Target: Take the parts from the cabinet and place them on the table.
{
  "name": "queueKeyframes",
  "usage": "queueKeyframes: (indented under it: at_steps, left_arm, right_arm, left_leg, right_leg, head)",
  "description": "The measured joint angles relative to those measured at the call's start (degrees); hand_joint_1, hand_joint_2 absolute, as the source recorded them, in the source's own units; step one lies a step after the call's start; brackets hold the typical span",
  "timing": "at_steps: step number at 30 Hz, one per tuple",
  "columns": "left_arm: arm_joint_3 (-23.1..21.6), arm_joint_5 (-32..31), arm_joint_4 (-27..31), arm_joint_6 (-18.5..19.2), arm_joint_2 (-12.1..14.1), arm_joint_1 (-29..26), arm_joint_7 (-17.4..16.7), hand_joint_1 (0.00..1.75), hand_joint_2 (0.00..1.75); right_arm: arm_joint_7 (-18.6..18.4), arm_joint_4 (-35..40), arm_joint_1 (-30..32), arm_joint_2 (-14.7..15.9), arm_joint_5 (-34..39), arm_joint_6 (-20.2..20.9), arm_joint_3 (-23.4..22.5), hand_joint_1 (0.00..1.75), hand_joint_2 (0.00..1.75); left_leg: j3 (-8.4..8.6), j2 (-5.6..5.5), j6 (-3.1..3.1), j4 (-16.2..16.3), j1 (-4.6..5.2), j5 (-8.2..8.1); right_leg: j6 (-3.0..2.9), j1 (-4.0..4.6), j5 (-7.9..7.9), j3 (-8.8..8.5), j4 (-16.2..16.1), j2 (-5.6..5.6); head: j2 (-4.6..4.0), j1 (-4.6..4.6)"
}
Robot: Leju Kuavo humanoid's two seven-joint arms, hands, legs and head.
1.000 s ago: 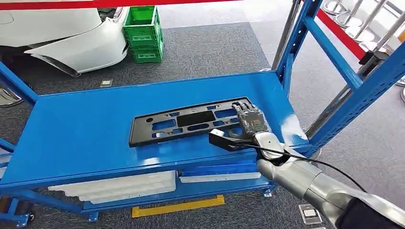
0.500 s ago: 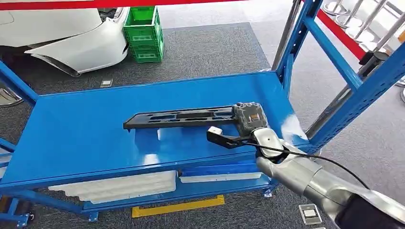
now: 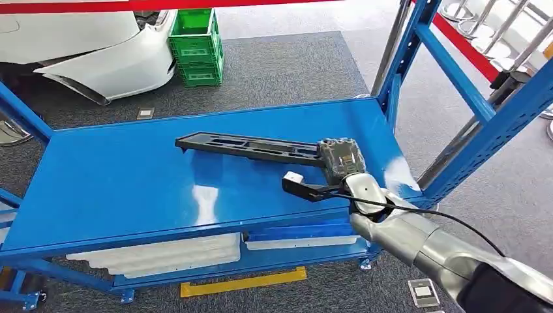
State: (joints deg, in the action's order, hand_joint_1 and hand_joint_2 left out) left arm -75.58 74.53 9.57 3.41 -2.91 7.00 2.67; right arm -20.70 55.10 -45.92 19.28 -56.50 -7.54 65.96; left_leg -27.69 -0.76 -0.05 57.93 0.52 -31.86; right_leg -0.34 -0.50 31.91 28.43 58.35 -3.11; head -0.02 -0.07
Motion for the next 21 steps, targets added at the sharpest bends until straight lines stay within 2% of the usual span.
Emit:
queueKeyframes:
  at_steps: [3, 7, 10, 14, 21]
  left_arm:
    - [0.0, 0.7, 0.0, -0.8, 0.0, 0.0, 0.8, 0.00, 0.00]
    - [0.0, -0.9, 0.0, -3.0, -0.1, -0.5, 3.4, 0.00, 0.00]
    - [0.0, -1.5, 0.0, -3.4, -0.2, -0.7, 4.2, 0.00, 0.00]
    - [-0.6, -4.1, 0.2, -3.8, -0.2, -0.8, 8.3, 0.00, 0.00]
    - [-0.6, -3.8, 0.2, -1.9, -0.2, -0.7, 7.9, 0.00, 0.00]
  right_arm:
    - [-2.8, 1.9, -0.2, 0.2, -2.8, -0.3, 0.1, 1.75, 1.75]
    - [-5.0, 8.2, -1.2, 1.4, -7.1, 0.8, -1.1, 1.75, 1.75]
    - [-5.2, 12.3, -1.7, 2.2, -8.0, 1.3, -1.9, 1.75, 1.75]
    - [-4.7, 17.0, -1.9, 2.8, -11.1, 1.4, -2.4, 1.75, 1.75]
    - [-3.8, 24.5, -3.8, 3.0, -12.9, 3.4, -2.4, 1.75, 1.75]
  left_leg:
    - [-0.03, 0.00, 0.02, 0.0, 0.00, 0.02]
    - [-0.04, 0.06, 0.02, 0.1, -0.03, 0.01]
    - [-0.05, 0.06, 0.02, 0.1, -0.03, 0.01]
    - [-0.12, 0.05, 0.02, 0.1, -0.04, 0.01]
    - [-0.17, 0.05, 0.02, 0.1, -0.05, 0.02]
  right_leg:
    - [0.04, 0.00, -0.03, 0.03, 0.0, 0.00]
    - [0.04, 0.01, -0.03, 0.09, 0.0, -0.11]
    - [0.04, 0.01, -0.03, 0.11, 0.0, -0.10]
    - [0.04, 0.03, -0.03, 0.15, 0.0, -0.08]
    - [0.04, 0.04, -0.03, 0.21, 0.0, -0.07]
  head:
    - [0.00, -0.02]
    - [0.00, -0.04]
    - [0.00, -0.07]
    - [0.00, -0.07]
    - [0.00, -0.09]
